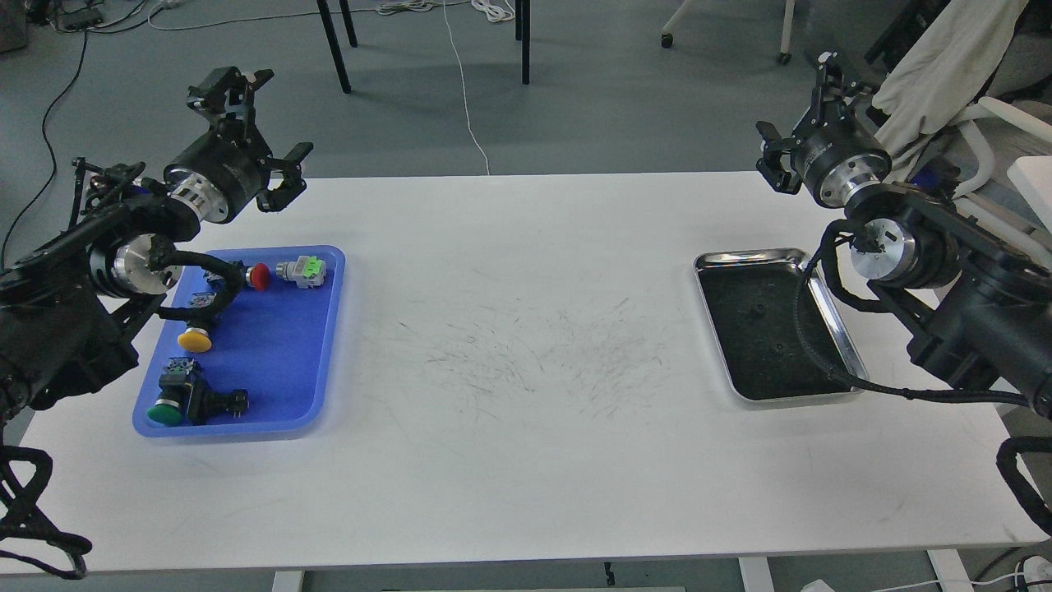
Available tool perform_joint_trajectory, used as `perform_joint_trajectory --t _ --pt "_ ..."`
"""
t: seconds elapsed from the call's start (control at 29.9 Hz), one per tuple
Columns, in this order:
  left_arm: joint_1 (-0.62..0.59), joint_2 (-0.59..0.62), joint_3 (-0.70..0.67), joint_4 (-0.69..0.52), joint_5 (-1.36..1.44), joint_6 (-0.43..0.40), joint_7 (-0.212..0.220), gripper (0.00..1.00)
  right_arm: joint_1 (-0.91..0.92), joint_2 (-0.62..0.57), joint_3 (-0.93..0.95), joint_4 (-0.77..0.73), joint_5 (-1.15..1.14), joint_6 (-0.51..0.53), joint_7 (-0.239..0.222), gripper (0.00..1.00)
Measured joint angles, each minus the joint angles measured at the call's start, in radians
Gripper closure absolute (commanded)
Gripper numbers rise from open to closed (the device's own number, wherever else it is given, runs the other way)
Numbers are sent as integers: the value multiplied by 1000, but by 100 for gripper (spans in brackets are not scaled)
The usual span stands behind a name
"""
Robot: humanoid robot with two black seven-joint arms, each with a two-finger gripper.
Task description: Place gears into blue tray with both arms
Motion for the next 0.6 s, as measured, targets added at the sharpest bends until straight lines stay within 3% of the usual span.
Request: perform_joint_trajectory --t 0.1,0.37,0.54,0.6 --pt "0 -7 0 5 0 1 0 1 40 -68 -82 40 -2 2 -13 1" --pt "-26 -22 2 30 1 2 0 1 204 -242 -433 163 -77 18 -107 1" --pt "-36 -51 3 48 2 1 0 1 320 -286 -648 224 -153 33 -231 2" --pt "-36 -53 3 49 2 1 0 1 354 -294 -703 243 -164 35 -260 2"
